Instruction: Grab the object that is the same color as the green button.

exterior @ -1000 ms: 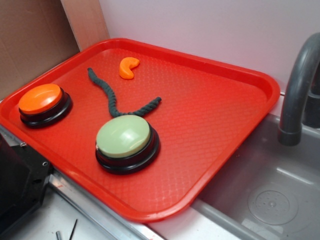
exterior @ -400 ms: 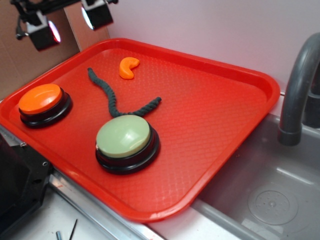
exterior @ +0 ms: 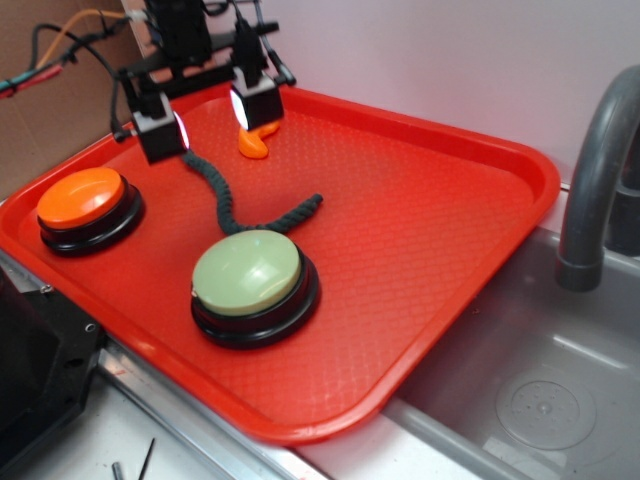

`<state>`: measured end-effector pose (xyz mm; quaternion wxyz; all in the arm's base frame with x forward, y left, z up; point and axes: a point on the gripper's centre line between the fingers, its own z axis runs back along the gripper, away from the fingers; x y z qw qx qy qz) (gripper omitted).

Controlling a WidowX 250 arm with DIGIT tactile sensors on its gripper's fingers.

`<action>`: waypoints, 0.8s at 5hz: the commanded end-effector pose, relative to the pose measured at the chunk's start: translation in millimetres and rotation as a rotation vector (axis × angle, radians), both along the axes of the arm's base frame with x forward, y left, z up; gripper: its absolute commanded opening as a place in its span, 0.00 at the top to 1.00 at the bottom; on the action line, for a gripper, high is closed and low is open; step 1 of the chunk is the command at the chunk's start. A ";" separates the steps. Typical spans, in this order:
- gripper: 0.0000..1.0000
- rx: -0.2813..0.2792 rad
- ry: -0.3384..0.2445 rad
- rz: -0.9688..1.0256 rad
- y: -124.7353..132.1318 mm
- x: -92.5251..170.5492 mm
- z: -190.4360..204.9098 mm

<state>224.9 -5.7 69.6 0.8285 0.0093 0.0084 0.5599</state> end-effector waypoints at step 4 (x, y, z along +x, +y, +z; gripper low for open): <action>1.00 -0.054 -0.009 -0.063 0.0 -0.8 -54.0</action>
